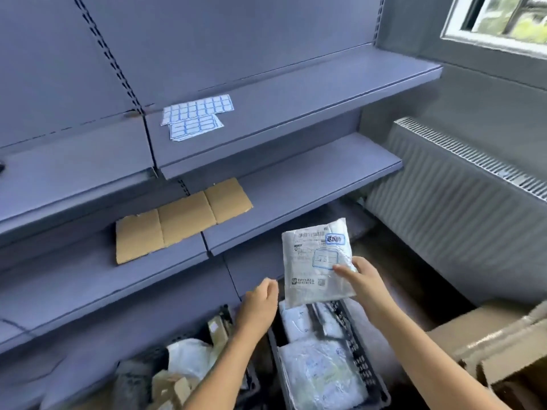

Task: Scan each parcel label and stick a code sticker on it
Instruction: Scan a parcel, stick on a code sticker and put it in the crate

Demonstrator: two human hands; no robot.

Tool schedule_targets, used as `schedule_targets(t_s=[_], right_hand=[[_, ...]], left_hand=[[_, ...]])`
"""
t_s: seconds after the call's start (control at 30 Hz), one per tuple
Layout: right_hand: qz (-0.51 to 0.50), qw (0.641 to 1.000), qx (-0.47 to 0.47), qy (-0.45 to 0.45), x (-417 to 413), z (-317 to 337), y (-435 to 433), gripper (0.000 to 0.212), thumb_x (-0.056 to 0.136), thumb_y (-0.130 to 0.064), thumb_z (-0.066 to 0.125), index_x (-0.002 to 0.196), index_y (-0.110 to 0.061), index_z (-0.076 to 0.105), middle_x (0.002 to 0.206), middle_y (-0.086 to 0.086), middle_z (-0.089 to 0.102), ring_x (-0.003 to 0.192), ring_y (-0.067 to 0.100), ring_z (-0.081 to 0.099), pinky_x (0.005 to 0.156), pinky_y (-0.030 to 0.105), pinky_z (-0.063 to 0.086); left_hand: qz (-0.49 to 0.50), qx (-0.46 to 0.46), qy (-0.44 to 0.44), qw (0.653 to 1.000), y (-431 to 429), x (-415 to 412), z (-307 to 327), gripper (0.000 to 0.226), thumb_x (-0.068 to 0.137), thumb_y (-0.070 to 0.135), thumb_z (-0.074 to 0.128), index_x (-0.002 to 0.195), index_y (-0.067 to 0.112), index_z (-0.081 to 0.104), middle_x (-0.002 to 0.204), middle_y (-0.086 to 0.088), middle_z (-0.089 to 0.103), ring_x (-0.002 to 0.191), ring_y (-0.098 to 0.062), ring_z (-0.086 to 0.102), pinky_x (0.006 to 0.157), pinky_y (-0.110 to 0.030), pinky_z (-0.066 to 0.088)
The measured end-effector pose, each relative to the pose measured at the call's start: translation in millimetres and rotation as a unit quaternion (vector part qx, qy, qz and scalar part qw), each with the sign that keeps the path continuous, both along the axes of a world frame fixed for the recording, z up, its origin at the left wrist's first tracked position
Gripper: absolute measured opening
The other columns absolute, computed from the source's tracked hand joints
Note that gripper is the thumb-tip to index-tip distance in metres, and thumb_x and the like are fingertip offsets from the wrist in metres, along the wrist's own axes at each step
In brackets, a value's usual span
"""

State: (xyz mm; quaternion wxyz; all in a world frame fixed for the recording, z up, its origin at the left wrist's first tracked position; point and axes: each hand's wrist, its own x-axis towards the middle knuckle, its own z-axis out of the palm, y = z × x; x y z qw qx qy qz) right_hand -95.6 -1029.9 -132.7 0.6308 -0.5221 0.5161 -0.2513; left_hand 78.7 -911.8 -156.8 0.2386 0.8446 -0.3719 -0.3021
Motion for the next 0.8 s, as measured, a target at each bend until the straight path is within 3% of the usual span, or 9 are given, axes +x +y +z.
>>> schedule_targets(t_s=[0.1, 0.17, 0.27, 0.37, 0.47, 0.57, 0.63, 0.8], right_hand=[[0.038, 0.999, 0.036, 0.008, -3, -11, -4, 0.025, 0.087, -0.015, 0.065, 0.107, -0.002, 0.057, 0.102, 0.014, 0.068, 0.088, 0.027, 0.067, 0.072, 0.033, 0.055], [0.064, 0.997, 0.051, 0.011, -2, -19, -4, 0.026, 0.087, -0.013, 0.066, 0.108, -0.001, 0.057, 0.101, 0.014, 0.068, 0.080, 0.021, 0.065, 0.060, 0.022, 0.050], [0.086, 0.994, 0.069, 0.021, 1, -34, -3, 0.026, 0.086, -0.012, 0.066, 0.108, -0.002, 0.058, 0.100, 0.013, 0.067, 0.077, 0.016, 0.063, 0.055, 0.015, 0.049], [0.101, 0.990, 0.096, 0.024, 0, -54, 0, 0.026, 0.087, -0.016, 0.066, 0.109, -0.007, 0.057, 0.105, 0.010, 0.067, 0.084, 0.017, 0.065, 0.064, 0.024, 0.051], [0.081, 0.991, 0.100, 0.027, -3, -83, 0, 0.022, 0.091, -0.018, 0.061, 0.111, -0.014, 0.054, 0.105, -0.003, 0.062, 0.090, 0.004, 0.059, 0.068, 0.013, 0.048], [0.019, 0.988, 0.142, 0.065, -13, -129, 5, 0.019, 0.095, -0.021, 0.055, 0.111, -0.011, 0.054, 0.108, 0.007, 0.061, 0.090, 0.015, 0.061, 0.071, 0.025, 0.047], [-0.018, 0.980, 0.176, 0.093, -19, -165, 9, 0.005, 0.095, -0.014, 0.052, 0.097, -0.010, 0.055, 0.100, 0.012, 0.063, 0.083, 0.019, 0.064, 0.067, 0.029, 0.046], [0.024, 0.968, 0.192, 0.161, -18, -253, 23, 0.016, 0.090, -0.005, 0.054, 0.075, -0.009, 0.049, 0.069, 0.008, 0.057, 0.061, 0.018, 0.056, 0.058, 0.028, 0.041]], left_hand=[[0.072, -0.005, 0.220, 0.973, 4, -30, 6, 0.027, 0.099, 0.039, 0.042, 0.115, 0.020, 0.052, 0.104, 0.010, 0.054, 0.094, -0.005, 0.052, 0.077, -0.016, 0.042], [0.119, -0.038, 0.288, 0.950, 4, -40, -5, 0.030, 0.097, 0.027, 0.050, 0.119, 0.006, 0.053, 0.100, 0.007, 0.058, 0.084, 0.000, 0.055, 0.063, -0.005, 0.041], [0.169, -0.054, 0.303, 0.936, 7, -44, -22, 0.017, 0.095, 0.013, 0.053, 0.111, 0.006, 0.054, 0.090, 0.004, 0.061, 0.077, -0.001, 0.057, 0.057, -0.005, 0.043], [0.213, -0.059, 0.317, 0.922, 9, -42, -42, 0.007, 0.095, 0.007, 0.053, 0.100, 0.010, 0.056, 0.088, 0.002, 0.062, 0.076, -0.006, 0.059, 0.058, -0.009, 0.047], [0.252, -0.061, 0.314, 0.913, 12, -36, -70, 0.009, 0.094, 0.007, 0.053, 0.097, 0.014, 0.057, 0.088, 0.000, 0.062, 0.078, -0.009, 0.059, 0.064, -0.014, 0.048], [0.299, -0.033, 0.318, 0.899, 12, -27, -113, 0.005, 0.096, 0.012, 0.052, 0.099, 0.014, 0.056, 0.087, 0.000, 0.060, 0.075, -0.011, 0.056, 0.060, -0.020, 0.045], [0.333, -0.007, 0.317, 0.888, 9, -25, -150, 0.006, 0.097, 0.013, 0.051, 0.095, 0.018, 0.054, 0.089, -0.002, 0.058, 0.074, -0.011, 0.052, 0.057, -0.021, 0.042], [0.354, 0.015, 0.323, 0.878, -2, -22, -244, 0.007, 0.097, 0.012, 0.050, 0.101, 0.015, 0.054, 0.096, -0.002, 0.059, 0.079, -0.012, 0.053, 0.059, -0.023, 0.041]])
